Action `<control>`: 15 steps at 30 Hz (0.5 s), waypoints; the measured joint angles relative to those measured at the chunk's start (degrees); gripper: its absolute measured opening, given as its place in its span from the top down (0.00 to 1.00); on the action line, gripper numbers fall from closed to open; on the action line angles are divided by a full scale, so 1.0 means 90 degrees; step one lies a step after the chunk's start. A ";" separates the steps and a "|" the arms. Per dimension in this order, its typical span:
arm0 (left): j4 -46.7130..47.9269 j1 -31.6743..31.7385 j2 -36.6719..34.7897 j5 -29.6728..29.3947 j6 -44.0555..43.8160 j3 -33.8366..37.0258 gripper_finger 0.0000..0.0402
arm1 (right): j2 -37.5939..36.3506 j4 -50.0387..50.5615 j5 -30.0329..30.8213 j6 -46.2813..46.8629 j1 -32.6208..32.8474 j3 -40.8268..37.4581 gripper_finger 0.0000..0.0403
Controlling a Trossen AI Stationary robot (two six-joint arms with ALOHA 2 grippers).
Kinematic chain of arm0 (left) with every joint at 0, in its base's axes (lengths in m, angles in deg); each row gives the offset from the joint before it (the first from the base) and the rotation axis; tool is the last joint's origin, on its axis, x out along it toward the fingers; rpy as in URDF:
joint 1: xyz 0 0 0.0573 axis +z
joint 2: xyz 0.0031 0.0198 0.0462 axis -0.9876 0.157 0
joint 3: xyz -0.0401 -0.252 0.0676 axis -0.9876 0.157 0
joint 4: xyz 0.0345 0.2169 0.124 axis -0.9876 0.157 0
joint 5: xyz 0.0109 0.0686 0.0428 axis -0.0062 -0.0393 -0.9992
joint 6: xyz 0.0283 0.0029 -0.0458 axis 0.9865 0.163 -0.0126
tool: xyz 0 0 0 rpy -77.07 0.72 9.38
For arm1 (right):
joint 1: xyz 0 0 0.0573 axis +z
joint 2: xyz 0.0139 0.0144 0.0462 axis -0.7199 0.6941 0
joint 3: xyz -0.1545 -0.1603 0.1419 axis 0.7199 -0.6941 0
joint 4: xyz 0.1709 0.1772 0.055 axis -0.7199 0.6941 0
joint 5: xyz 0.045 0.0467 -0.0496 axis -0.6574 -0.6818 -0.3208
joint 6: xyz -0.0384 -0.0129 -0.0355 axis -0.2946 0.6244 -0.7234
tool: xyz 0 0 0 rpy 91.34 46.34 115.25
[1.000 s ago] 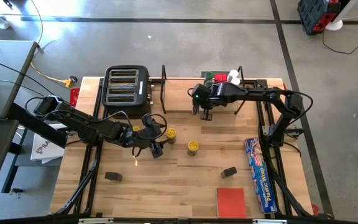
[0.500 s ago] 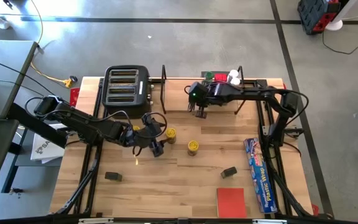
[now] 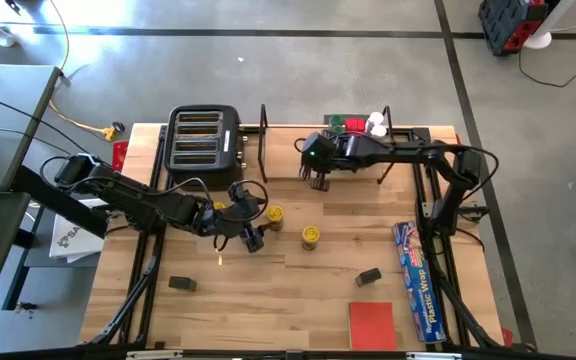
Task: Shelf spices
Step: Put the top left black seasoning can on the shelf
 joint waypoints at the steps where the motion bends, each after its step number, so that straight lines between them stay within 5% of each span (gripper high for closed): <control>1: -0.0016 0.0000 0.0000 0.0000 0.0002 0.0000 0.25 | -0.0133 -0.0049 -0.0015 -0.0028 0.0055 0.0000 1.00; 8: -0.0307 -0.0010 -0.0002 0.0022 0.0225 0.0000 0.25 | -0.1462 -0.0266 -0.0151 -0.0016 0.0047 0.0127 1.00; 15: -0.0383 -0.0007 -0.0002 -0.0051 0.0336 0.0000 0.25 | -0.1758 0.0471 -0.0909 -0.0119 -0.1311 0.1242 1.00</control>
